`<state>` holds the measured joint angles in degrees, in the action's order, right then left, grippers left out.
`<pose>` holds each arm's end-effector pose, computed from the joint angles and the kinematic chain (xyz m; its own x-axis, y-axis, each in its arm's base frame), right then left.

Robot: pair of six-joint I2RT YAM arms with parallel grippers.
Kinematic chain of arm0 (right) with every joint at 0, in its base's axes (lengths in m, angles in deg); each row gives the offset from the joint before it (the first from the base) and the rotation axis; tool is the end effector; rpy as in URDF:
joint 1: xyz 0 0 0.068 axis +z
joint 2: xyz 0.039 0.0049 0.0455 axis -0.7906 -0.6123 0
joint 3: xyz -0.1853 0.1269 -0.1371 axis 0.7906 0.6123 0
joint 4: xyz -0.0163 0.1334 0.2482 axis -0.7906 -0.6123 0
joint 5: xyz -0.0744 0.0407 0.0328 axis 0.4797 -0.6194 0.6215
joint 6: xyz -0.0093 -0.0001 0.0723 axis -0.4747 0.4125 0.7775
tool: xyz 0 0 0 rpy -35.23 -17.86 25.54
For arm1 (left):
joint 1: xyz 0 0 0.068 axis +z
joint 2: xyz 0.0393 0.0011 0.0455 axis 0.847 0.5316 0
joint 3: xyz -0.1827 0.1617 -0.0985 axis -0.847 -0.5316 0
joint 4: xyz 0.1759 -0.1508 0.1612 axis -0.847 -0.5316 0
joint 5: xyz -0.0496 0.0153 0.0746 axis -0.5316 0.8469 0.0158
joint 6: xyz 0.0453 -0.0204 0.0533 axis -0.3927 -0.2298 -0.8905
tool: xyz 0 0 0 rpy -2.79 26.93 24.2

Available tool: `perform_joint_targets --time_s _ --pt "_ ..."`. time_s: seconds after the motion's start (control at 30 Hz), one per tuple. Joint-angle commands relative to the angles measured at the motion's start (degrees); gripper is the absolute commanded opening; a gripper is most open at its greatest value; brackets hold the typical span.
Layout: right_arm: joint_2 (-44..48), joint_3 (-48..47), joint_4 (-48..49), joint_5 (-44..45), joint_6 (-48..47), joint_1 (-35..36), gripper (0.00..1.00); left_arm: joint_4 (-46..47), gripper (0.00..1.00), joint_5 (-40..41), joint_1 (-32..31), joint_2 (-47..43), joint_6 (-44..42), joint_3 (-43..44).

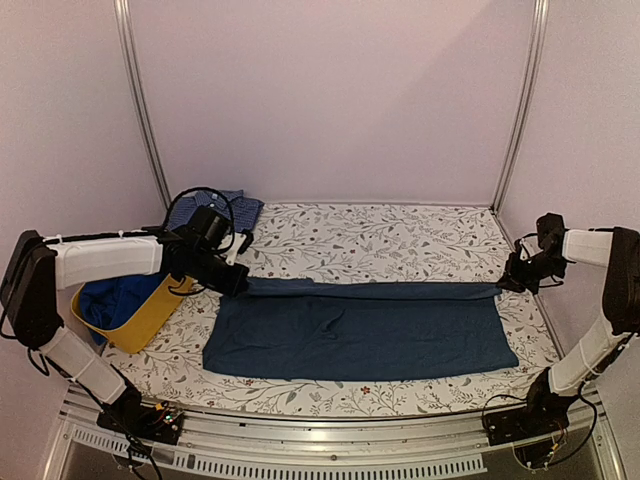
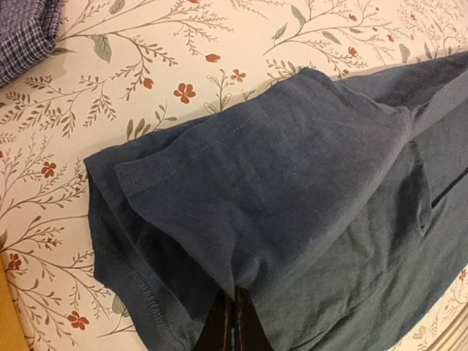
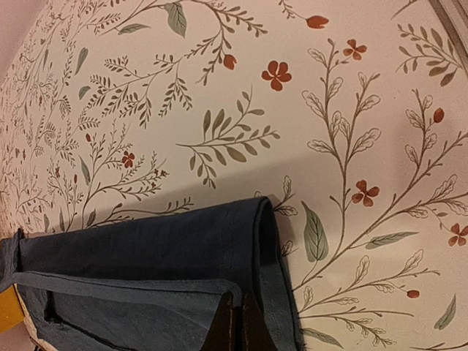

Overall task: Fold and stack the mixed laundry pile
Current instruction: Fold the 1/3-folded T-shirt at the center of the board.

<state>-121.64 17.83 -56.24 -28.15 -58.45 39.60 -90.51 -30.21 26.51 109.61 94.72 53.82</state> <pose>0.3120 -0.0477 0.1334 -0.8698 0.3802 -0.3146 0.2415 0.8839 0.4006 0.2853 -0.1779 0.1617 -0.8166 0.2512 -0.5196 0.3816 0.9105 -0.1595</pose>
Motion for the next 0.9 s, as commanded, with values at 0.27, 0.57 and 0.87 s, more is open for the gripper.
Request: perform_joint_targets --time_s 0.27,0.57,0.87 --pt "0.5 -0.6 0.1 1.7 -1.3 -1.2 0.00 -2.1 0.00 -1.5 -0.7 -2.7 0.6 -0.2" --pt "-3.0 0.9 2.0 3.8 -1.0 -1.4 0.00 1.2 0.00 -3.7 -2.7 -0.2 1.2 -5.7" --pt "-1.5 -2.4 -0.5 3.7 -1.1 -1.9 0.00 -1.7 0.00 -1.9 -2.6 -2.6 -0.1 -3.2"
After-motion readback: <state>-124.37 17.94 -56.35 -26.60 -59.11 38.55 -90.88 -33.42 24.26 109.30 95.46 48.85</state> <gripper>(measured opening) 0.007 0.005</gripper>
